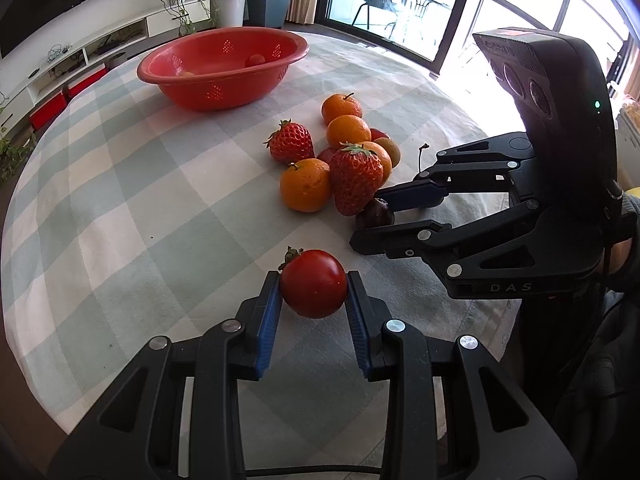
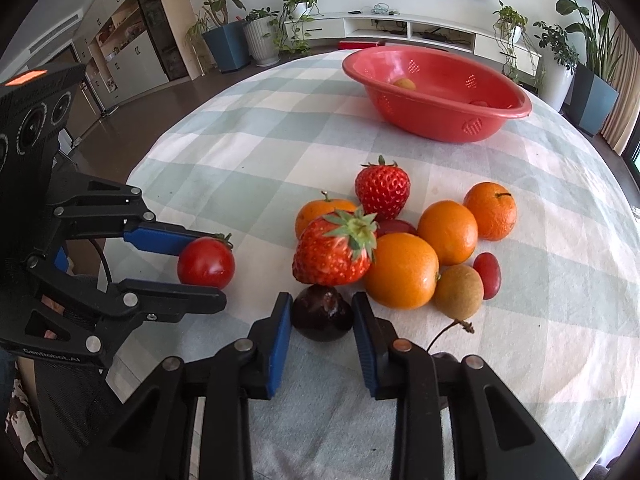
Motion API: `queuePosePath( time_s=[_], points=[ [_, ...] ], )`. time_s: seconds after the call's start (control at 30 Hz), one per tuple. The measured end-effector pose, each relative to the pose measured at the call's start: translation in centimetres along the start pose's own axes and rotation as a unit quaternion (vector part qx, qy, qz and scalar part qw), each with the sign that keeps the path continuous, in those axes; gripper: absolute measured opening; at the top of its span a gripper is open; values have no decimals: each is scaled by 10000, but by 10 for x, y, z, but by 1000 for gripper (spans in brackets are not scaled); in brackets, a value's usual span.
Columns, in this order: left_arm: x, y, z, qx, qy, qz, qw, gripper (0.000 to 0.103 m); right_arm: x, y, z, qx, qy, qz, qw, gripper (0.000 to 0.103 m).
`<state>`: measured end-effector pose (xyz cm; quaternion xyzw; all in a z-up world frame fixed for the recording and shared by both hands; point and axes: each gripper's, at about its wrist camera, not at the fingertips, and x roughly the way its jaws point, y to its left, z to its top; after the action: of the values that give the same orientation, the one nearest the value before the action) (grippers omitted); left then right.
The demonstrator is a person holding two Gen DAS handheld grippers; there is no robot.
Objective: Organize fruits
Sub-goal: 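Close the right gripper on the dark plum while the left gripper holds the tomato, then carry the tomato in the left gripper to the red bowl while the right gripper carries the plum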
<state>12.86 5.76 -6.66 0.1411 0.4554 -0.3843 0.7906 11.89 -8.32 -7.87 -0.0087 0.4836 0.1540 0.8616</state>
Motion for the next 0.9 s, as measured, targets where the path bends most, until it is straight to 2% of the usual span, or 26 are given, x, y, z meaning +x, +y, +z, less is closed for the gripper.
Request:
queuePosePath(
  time_s=[0.7,0.9],
  points=[
    [-3,-5,-1,-33,-26,29,10000,30,-31,-5,-11,182,44,496,9986,33],
    [-12,-4,6,-39,-136,45,9999,30,-51,-12,-11,212,-87,576,9981,33]
  ],
)
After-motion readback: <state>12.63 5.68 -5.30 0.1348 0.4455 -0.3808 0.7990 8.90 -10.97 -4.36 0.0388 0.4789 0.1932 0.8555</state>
